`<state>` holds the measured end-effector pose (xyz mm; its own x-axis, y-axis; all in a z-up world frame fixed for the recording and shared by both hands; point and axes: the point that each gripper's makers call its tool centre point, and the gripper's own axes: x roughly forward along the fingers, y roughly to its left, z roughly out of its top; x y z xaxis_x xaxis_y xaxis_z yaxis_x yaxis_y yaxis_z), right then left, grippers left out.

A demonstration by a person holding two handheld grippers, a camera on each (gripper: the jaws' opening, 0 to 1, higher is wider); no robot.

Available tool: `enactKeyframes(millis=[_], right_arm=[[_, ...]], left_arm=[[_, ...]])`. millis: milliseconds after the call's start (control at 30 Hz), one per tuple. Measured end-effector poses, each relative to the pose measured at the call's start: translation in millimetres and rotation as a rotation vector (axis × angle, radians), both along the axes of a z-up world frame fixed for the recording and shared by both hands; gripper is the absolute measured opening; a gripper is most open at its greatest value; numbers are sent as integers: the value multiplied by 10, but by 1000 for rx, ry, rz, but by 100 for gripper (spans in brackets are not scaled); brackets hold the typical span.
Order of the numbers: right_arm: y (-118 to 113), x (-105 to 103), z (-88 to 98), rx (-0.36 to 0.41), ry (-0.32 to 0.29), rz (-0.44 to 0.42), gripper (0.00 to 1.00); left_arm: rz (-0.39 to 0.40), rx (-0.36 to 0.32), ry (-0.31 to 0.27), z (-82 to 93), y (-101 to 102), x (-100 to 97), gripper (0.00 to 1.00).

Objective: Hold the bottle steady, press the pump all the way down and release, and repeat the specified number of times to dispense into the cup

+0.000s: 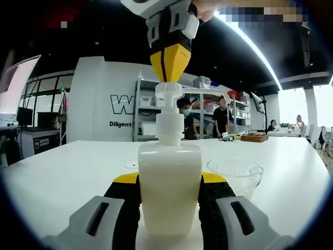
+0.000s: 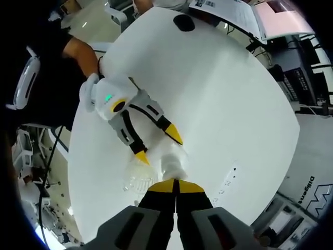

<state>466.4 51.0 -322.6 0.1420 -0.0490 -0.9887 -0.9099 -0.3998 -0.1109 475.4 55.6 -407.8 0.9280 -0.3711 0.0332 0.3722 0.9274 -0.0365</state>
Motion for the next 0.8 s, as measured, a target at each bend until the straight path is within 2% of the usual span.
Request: enactKeyframes(millis=[800], right_arm=[[2,5,-25,-1,4,-51,0]], left_arm=[[-2,-3,-2,-1,3,-15,41]])
